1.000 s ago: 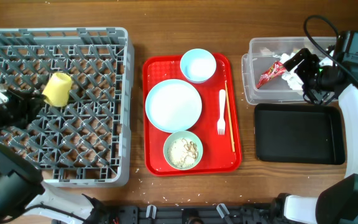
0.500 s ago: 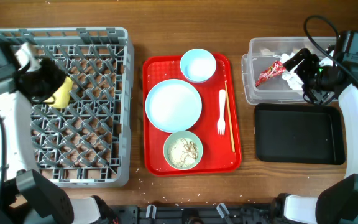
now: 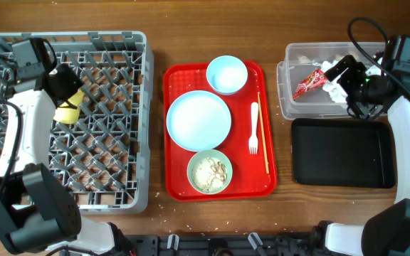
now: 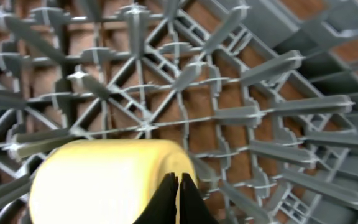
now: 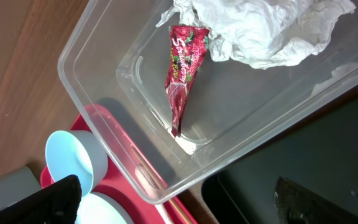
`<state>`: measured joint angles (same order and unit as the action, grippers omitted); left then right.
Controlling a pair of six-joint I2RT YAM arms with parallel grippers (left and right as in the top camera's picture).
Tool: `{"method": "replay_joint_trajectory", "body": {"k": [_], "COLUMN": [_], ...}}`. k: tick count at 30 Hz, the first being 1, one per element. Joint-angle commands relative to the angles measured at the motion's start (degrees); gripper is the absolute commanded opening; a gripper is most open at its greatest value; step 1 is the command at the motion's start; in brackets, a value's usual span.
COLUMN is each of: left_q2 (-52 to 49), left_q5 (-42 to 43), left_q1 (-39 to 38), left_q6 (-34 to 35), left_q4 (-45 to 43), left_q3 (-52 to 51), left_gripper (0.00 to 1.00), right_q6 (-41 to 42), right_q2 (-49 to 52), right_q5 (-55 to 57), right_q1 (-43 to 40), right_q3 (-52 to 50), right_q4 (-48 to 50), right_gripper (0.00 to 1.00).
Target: Sort waste into correct bins and load items into the dishwasher rack
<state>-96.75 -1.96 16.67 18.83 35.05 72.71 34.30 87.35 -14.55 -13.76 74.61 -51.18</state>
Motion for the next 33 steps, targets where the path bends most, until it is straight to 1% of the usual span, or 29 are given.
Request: {"method": "replay_joint_trajectory", "body": {"k": [1, 3, 6, 7, 9, 10, 13, 16, 18, 19, 21, 22, 23, 24, 28, 29, 33], "left_q2": [0.0, 0.0, 0.87, 1.7, 5.22, 7.67, 14.8, 18.78, 19.74, 19.96, 20.04, 20.04, 20.04, 20.04, 19.98, 19.98, 19.91], "left_q5": [-2.64, -2.64, -2.62, -2.62, -2.6, -2.34, 3.19, 8.0, 9.7, 11.26, 13.09, 13.09, 13.09, 13.62, 26.77, 28.11, 28.04], "left_q1": [1.16, 2.38, 5.42, 6.21, 8.5, 9.66, 11.1, 11.1, 11.08, 11.1, 11.1, 11.1, 11.08, 11.08, 10.93, 10.08, 5.44], "left_q6": [1.2, 1.49, 6.73, 7.19, 7.72, 9.55, 10.14, 10.16, 10.16, 10.16, 10.16, 10.16, 10.16, 10.16, 10.16, 10.16, 10.14], "left_q4": [0.59, 1.46, 5.07, 5.99, 8.41, 9.88, 12.2, 14.12, 15.26, 17.22, 20.44, 21.24, 21.42, 21.68, 22.62, 23.63, 24.55], "left_q3": [0.04, 0.04, 0.04, 0.04, 0.04, 0.04, 0.04, 0.04, 0.04, 0.04, 0.04, 0.04, 0.04, 0.04, 0.04, 0.04, 0.04], "left_gripper": [0.04, 0.04, 0.04, 0.04, 0.04, 0.04, 0.04, 0.04, 0.05, 0.06, 0.04, 0.14, 0.7, 1.0, 1.0, 1.0, 0.99], "right_q6": [0.37, 0.39, 0.37, 0.37, 0.37, 0.37, 0.39, 0.37, 0.39, 0.37, 0.37, 0.37, 0.39, 0.37, 0.37, 0.37, 0.37], "right_q2": [-0.57, -0.57, -0.57, -0.57, -0.57, -0.57, -0.57, -0.57, -0.57, -0.57, -0.57, -0.57, -0.57, -0.57, -0.57, -0.57, -0.57], "right_q5": [0.57, 0.57, 0.57, 0.57, 0.57, 0.57, 0.57, 0.57, 0.57, 0.57, 0.57, 0.57, 0.57, 0.57, 0.57, 0.57, 0.57], "right_q1": [-0.02, 0.04, 0.02, 0.02, 0.02, 0.02, 0.02, 0.02, 0.02, 0.02, 0.02, 0.04, 0.02, 0.02, 0.02, 0.02, 0.02], "right_q3": [0.48, 0.48, 0.48, 0.48, 0.48, 0.48, 0.48, 0.48, 0.48, 0.48, 0.48, 0.48, 0.48, 0.48, 0.48, 0.48, 0.48], "right_q4": [0.13, 0.22, 1.03, 1.01, 1.05, 1.05, 1.05, 1.03, 1.05, 1.05, 1.03, 1.05, 1.05, 1.05, 1.05, 1.03, 1.05], "right_gripper": [1.0, 1.0, 1.0, 1.0, 1.0, 1.0, 1.0, 0.99, 1.0, 1.0, 1.0, 1.0, 0.99, 1.0, 1.0, 1.0, 1.0]}}
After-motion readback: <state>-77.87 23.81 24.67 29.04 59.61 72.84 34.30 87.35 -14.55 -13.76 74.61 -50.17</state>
